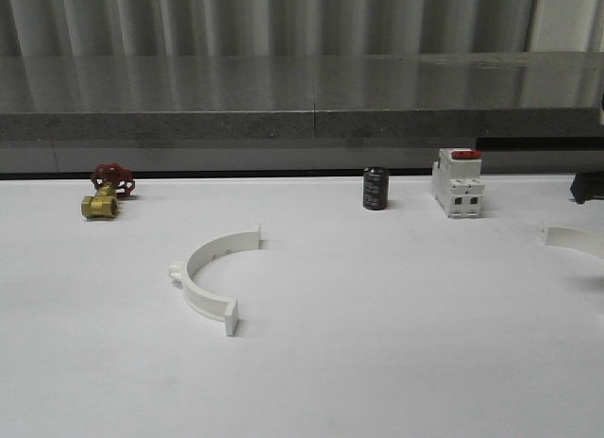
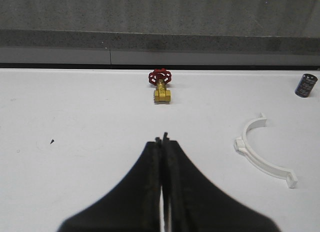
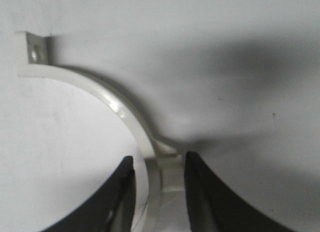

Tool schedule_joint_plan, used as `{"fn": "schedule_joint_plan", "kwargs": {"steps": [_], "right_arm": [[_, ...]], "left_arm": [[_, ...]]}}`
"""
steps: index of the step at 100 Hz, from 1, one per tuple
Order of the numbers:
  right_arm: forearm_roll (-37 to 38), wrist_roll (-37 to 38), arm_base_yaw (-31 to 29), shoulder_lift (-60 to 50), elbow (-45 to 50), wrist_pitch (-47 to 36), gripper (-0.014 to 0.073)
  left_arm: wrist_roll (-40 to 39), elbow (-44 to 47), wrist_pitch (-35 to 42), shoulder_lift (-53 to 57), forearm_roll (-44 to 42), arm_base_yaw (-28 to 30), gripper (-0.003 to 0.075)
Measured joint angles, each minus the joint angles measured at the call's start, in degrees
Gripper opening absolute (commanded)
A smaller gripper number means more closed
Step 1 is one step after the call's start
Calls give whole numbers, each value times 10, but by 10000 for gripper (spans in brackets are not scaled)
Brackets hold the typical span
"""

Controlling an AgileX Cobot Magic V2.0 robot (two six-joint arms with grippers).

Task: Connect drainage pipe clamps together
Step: 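Grasp the clamp half with the right gripper and carry it toward the first half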

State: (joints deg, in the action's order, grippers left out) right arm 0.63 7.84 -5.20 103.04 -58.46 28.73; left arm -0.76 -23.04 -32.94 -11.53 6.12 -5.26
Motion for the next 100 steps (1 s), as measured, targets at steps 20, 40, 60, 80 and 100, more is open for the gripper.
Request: {"fn": "schedule_joint_plan", "kwargs": {"steps": [20,40,60,80,100], "right_arm": [[0,12,0,1,0,1,172],[0,17,0,1,0,2,108],[0,18,0,1,0,2,108],[-1,19,0,2,-5,2,109],[-6,43,42,-23,-20,5,110]], "left_arm": [[0,0,0,0,0,0,-20],[0,0,0,0,0,0,-20],[0,0,0,0,0,0,-20],[0,0,0,0,0,0,-20],[0,0,0,0,0,0,-20]]}}
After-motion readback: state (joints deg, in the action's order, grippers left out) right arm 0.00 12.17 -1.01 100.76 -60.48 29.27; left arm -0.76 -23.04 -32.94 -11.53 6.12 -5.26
